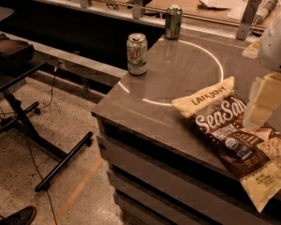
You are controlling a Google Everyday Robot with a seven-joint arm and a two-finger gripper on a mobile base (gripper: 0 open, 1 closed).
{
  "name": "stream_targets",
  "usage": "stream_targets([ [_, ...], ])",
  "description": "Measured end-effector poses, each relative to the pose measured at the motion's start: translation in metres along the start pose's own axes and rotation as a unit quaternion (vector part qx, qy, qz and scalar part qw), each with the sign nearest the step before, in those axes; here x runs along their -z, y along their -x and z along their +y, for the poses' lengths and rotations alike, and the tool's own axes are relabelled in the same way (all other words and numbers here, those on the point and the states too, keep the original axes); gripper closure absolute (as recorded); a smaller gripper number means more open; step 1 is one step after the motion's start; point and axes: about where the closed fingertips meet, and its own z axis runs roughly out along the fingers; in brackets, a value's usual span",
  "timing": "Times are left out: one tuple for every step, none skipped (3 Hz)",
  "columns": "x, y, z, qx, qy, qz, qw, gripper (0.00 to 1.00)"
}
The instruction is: Move brown chip bag near 7up can
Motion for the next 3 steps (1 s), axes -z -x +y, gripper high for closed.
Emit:
stream_targets([
  [-0.043,-0.017,-0.009,-0.038,0.038,0.013,0.9985,0.00],
  [-0.078,-0.032,-0.013,-0.075,0.063,0.018,0.9950,0.00],
  [-0.092,-0.047,-0.013,-0.112,0.077,0.029,0.9902,0.00],
])
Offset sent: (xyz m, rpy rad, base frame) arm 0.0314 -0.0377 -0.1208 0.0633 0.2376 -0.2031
